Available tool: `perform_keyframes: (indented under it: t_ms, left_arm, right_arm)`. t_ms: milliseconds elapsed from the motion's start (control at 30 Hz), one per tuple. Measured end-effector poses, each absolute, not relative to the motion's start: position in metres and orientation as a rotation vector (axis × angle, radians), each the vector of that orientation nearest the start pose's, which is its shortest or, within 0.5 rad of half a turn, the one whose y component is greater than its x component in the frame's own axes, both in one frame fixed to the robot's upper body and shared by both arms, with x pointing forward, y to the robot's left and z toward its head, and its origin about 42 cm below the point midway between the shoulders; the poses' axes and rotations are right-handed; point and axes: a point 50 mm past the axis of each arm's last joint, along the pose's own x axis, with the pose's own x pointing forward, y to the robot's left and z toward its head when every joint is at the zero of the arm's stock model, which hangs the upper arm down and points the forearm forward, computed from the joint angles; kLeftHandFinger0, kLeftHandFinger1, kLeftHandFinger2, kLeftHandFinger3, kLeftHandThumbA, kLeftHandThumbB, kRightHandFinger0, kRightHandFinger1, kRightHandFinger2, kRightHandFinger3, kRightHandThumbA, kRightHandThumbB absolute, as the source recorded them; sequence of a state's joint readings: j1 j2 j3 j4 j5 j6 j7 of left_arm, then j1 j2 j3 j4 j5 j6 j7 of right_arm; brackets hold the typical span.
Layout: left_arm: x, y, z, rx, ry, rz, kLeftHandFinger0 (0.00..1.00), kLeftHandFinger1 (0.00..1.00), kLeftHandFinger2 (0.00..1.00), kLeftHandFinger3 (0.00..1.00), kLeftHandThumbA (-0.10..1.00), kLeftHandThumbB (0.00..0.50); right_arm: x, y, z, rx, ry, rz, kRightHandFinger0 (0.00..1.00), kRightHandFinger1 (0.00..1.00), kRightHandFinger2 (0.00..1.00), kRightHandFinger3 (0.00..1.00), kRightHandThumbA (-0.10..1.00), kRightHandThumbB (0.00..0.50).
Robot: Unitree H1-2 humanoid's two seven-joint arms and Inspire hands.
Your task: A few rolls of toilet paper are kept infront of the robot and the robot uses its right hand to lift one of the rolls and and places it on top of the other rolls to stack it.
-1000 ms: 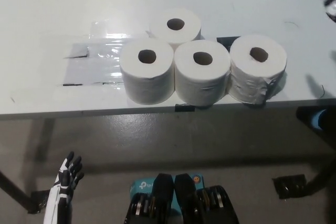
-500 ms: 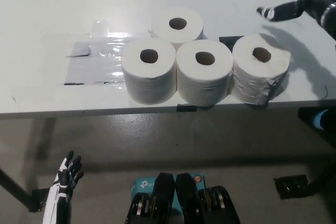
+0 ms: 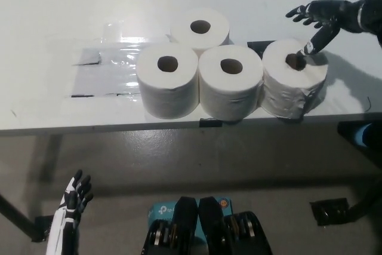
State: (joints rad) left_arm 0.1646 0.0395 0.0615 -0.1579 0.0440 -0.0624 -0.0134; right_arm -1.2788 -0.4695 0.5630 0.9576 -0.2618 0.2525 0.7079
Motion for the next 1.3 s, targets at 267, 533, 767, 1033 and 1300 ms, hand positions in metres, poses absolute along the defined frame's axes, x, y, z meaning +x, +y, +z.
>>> perform_keyframes:
  t_ms: [267,533,767,1033,1300]
  left_arm:
    - [0.233,0.250,0.107,0.095,-0.077,0.073,1.00,1.00,1.00,1.00,1.00,0.035]
    - [0.234,0.251,0.108,0.094,-0.081,0.069,1.00,1.00,1.00,1.00,1.00,0.045]
    - [0.234,0.251,0.108,0.094,-0.081,0.064,1.00,1.00,1.00,1.00,1.00,0.026]
    - [0.234,0.251,0.108,0.095,-0.081,0.064,1.00,1.00,1.00,1.00,1.00,0.040]
    - [0.234,0.251,0.108,0.095,-0.081,0.063,1.00,1.00,1.00,1.00,1.00,0.018]
  right_arm:
    - [0.584,-0.248,0.415,-1.116,0.386,0.594,1.00,1.00,1.00,1.00,0.78,0.441]
    - [0.585,-0.253,0.406,-1.123,0.423,0.620,1.00,1.00,1.00,1.00,0.78,0.435]
    - [0.585,-0.253,0.398,-1.133,0.442,0.646,1.00,1.00,1.00,1.00,0.81,0.401]
    - [0.585,-0.246,0.391,-1.151,0.442,0.674,1.00,1.00,1.00,1.00,0.85,0.412]
    - [0.585,-0.240,0.381,-1.160,0.455,0.689,1.00,1.00,1.00,1.00,0.86,0.435]
